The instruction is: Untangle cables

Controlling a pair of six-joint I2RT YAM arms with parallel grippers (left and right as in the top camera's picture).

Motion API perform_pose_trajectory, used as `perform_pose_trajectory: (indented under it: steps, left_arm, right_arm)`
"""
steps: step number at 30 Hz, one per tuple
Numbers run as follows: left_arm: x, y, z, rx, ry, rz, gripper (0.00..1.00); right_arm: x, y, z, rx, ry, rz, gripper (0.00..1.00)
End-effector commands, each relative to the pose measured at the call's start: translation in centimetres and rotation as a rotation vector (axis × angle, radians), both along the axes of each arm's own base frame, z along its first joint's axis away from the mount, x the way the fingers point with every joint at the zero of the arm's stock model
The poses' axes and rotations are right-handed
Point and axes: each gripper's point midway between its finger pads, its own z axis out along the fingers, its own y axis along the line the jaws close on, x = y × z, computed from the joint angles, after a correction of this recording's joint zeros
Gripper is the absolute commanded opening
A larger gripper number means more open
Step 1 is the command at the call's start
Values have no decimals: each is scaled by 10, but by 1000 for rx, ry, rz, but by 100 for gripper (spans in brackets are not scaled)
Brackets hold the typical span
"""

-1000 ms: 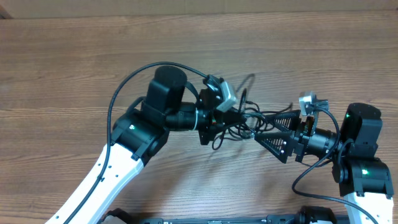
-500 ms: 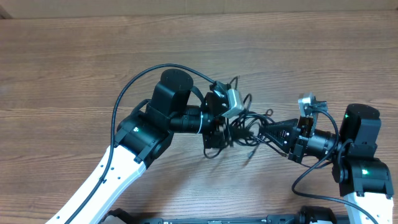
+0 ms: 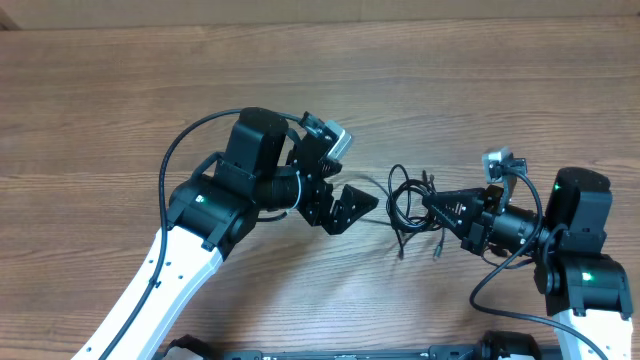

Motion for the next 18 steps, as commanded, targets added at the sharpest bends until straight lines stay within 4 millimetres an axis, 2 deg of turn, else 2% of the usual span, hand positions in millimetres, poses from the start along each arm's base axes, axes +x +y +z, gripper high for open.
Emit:
perform_pose_trajectory:
  steps: [1,3,8,12,18]
  left_arm:
    - [-1,3,6,3,2,21,100]
    - [-8,1,6,4,-26,-47,100]
    - [-29,-6,10,5,-246,-307,99]
    - [-33,-8,13,31,-536,-494,100]
    - [-46,-20,23,-15,-723,-640,100]
  right_arm:
    - [-3,0,7,1,-29,-4,4]
    - [-8,3,10,3,-59,29,4]
    - [-22,11,16,21,-139,138,4]
    - [-27,12,11,-1,-156,160,4]
    - [-38,18,21,46,-215,238,4]
